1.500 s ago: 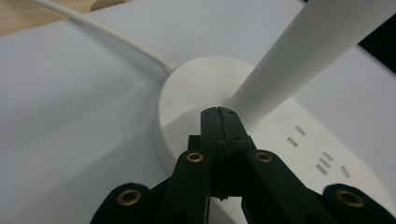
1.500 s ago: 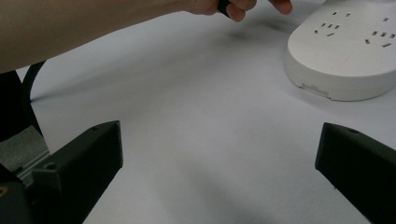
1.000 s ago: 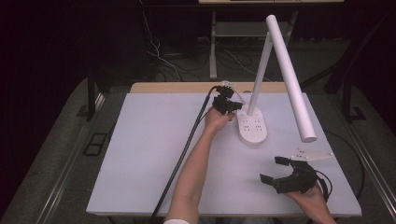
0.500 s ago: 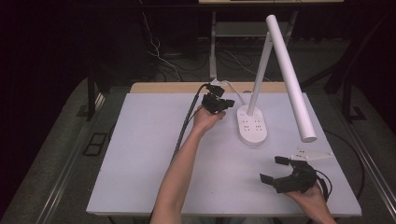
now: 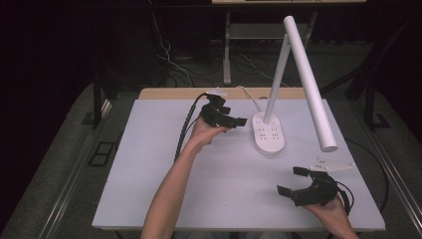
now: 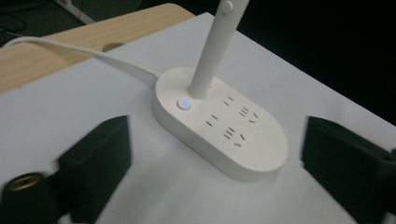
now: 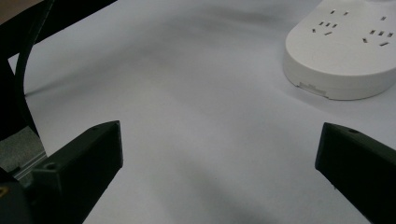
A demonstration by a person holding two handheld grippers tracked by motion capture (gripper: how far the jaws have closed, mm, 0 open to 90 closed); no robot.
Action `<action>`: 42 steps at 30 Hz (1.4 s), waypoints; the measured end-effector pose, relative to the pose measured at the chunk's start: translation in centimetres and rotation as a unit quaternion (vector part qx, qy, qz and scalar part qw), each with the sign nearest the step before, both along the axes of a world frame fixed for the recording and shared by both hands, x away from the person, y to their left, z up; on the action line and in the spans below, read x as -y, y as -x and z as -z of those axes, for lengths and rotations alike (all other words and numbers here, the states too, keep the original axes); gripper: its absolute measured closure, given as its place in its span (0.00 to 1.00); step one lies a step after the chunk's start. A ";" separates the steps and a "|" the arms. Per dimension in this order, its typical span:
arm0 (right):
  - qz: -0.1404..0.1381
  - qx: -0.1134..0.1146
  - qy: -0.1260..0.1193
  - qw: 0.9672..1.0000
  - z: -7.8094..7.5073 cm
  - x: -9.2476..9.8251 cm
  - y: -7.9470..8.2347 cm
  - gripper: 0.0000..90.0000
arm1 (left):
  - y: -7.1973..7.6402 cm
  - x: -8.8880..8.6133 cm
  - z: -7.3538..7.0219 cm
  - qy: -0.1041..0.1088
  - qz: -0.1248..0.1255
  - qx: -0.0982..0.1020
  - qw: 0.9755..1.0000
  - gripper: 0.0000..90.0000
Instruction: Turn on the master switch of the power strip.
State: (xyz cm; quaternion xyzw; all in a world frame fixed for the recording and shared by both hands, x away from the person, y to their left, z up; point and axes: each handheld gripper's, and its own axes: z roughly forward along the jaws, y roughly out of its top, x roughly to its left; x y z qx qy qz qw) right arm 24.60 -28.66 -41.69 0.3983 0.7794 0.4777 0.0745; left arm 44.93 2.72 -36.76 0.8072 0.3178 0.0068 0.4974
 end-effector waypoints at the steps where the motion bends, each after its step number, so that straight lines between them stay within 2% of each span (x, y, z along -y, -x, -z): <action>1: 0.000 0.000 0.000 1.000 0.0 0.0 0.0 0.00 | 0.2 -0.3 0.0 0.001 0.000 0.000 1.000 0.00; 3: 0.001 -0.001 0.000 1.000 0.0 0.0 0.0 0.00 | 0.8 -1.1 -0.1 0.010 -0.007 0.002 1.000 0.00; 11: 0.003 -0.005 0.000 1.000 0.0 -0.1 0.0 0.00 | 3.3 -4.4 -0.5 0.013 -0.022 0.018 0.999 0.00; 18: 0.005 -0.005 0.000 1.000 0.0 -0.1 0.0 0.00 | 5.8 -7.1 0.0 0.021 -0.032 0.027 0.999 0.00; 29: 0.009 -0.006 -0.002 1.000 0.0 0.0 0.0 0.00 | 10.1 -10.1 1.1 0.029 -0.041 0.036 0.998 0.00; 34: 0.012 -0.003 -0.004 1.000 0.0 0.1 0.0 0.00 | 12.2 -11.3 1.8 0.024 -0.041 0.037 0.998 0.00; 42: 0.015 -0.004 -0.004 1.000 0.0 0.1 0.0 0.00 | 14.9 -13.2 2.7 0.029 -0.053 0.038 0.997 0.00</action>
